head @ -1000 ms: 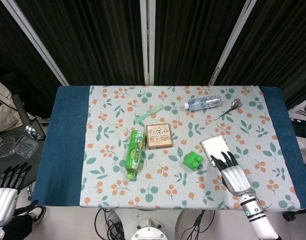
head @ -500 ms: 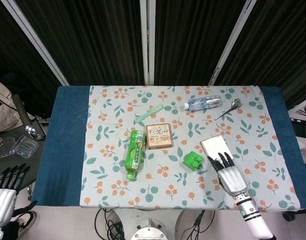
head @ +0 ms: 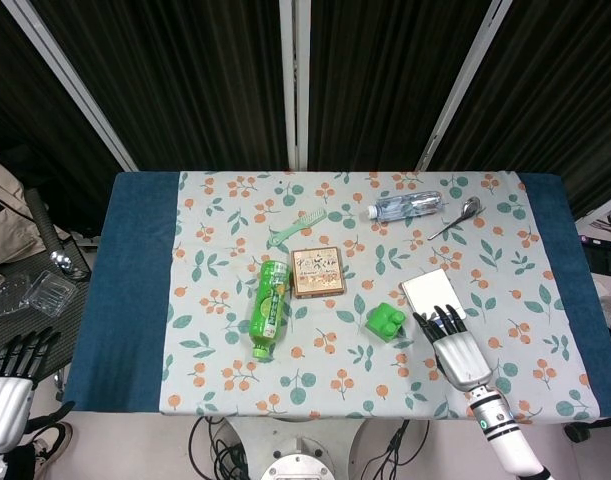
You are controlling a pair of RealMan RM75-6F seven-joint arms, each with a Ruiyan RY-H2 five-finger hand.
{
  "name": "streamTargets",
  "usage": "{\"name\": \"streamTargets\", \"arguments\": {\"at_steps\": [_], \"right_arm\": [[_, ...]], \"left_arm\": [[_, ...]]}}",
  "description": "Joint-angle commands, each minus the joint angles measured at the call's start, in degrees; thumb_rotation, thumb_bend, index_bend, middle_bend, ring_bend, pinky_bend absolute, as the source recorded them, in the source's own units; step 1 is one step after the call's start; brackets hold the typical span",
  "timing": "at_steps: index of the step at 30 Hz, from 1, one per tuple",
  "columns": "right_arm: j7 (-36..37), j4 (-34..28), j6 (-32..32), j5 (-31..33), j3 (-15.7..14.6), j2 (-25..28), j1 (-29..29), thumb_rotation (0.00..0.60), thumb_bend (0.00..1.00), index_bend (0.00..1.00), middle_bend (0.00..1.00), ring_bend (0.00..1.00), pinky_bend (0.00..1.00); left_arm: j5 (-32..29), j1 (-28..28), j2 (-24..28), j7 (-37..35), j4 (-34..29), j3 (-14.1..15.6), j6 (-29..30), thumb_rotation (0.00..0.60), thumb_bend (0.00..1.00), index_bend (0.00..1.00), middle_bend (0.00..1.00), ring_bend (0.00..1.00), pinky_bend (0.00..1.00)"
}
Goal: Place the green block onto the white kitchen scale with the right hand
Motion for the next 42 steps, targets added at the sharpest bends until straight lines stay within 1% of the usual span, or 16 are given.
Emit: {"name": "streamTargets", "arguments": {"at_steps": [1,4,8,11,12,15,16,17,19,20,22,24,27,33,37,42], "right_arm": [[-0.09,-0.23,0.02,0.07,-0.16,0.22,0.04,0.600,1.00,0.00,0.29,0.00,0.00],[0.16,-0.66,1.45,-0.74,-0.22,0.51,-0.12,0.600,1.00,0.00,0.29,0.00,0.00],[2.21,-1.28,6.02,-4.16,-0.03,0.86,-0.32,0.600,1.00,0.00,0.22,0.00,0.00],[2.64,-2.61,7.60,-5.83,0.72,1.41,0.45,0.600,0.97,0.00,0.17,0.00,0.00],[1.96,-3.19,7.51,-6.10,1.00,1.61,0.87,0.600,0.94,0.00,0.15,0.00,0.00],[-2.76,-5.43,5.34,-6.03,1.91,2.19,2.68,0.600,0.72,0.00,0.06,0.00,0.00],[-5.94,-6.51,3.60,-5.11,2.41,2.38,3.47,0.600,0.59,0.00,0.03,0.00,0.00],[-8.58,-7.47,2.11,-4.04,2.87,2.48,4.06,0.600,0.52,0.00,0.01,0.00,0.00],[-14.30,-9.91,-1.52,-0.90,3.98,2.56,5.45,0.600,0.32,0.00,0.00,0.00,0.00],[-16.41,-10.80,-2.96,0.58,4.49,2.48,6.05,0.600,0.26,0.00,0.00,0.00,0.00],[-20.95,-12.37,-5.98,4.19,5.64,2.22,7.45,0.600,0.18,0.00,0.00,0.00,0.00],[-24.63,-13.50,-8.34,7.54,6.66,1.87,8.83,0.600,0.15,0.00,0.00,0.00,0.00],[-28.23,-14.23,-10.07,10.75,7.60,0.95,10.57,0.600,0.15,0.00,0.00,0.00,0.00],[-29.99,-13.13,-10.71,12.70,7.86,-1.24,12.71,0.600,0.17,0.00,0.02,0.00,0.00],[-32.04,-12.56,-11.83,15.82,7.95,-2.31,14.17,0.600,0.22,0.00,0.10,0.00,0.00],[-34.70,-12.60,-11.87,18.93,7.49,-2.91,15.36,0.600,0.23,0.01,0.20,0.00,0.00]], "left_arm": [[0.02,0.02,-0.02,0.02,0.03,0.00,0.06,0.600,0.06,0.04,0.03,0.00,0.00],[0.15,0.05,0.02,0.06,-0.02,0.00,0.24,0.600,0.06,0.04,0.03,0.00,0.00],[0.28,0.09,0.20,0.13,-0.16,-0.03,0.50,0.600,0.06,0.04,0.03,0.00,0.00],[0.37,0.02,0.32,0.26,-0.33,-0.07,0.51,0.600,0.06,0.04,0.03,0.00,0.00],[0.41,0.00,0.35,0.32,-0.41,-0.07,0.52,0.600,0.06,0.04,0.03,0.00,0.00],[0.50,0.01,0.46,0.61,-0.69,-0.03,0.54,0.600,0.06,0.04,0.03,0.00,0.00],[0.50,0.03,0.52,0.69,-0.79,-0.01,0.55,0.600,0.06,0.04,0.03,0.00,0.00],[0.48,0.05,0.57,0.75,-0.87,-0.01,0.57,0.600,0.06,0.04,0.03,0.00,0.00],[0.44,0.14,0.71,0.79,-1.04,-0.01,0.69,0.600,0.06,0.04,0.03,0.00,0.00],[0.42,0.18,0.76,0.79,-1.09,0.00,0.75,0.600,0.06,0.04,0.03,0.00,0.00],[0.35,0.29,0.90,0.64,-1.11,0.03,0.84,0.600,0.06,0.04,0.03,0.00,0.00],[0.24,0.37,1.05,0.51,-1.07,0.04,0.88,0.600,0.06,0.04,0.03,0.00,0.00],[0.09,0.47,1.16,0.26,-0.99,0.00,0.99,0.600,0.06,0.04,0.03,0.00,0.00],[-0.30,0.82,0.92,-0.33,-0.36,0.13,1.02,0.600,0.06,0.04,0.03,0.00,0.00],[-0.37,1.05,0.63,-1.00,0.06,-0.03,1.54,0.600,0.06,0.04,0.03,0.00,0.00],[-0.19,1.21,0.74,-1.22,0.06,-0.28,2.30,0.600,0.06,0.04,0.03,0.00,0.00]]}}
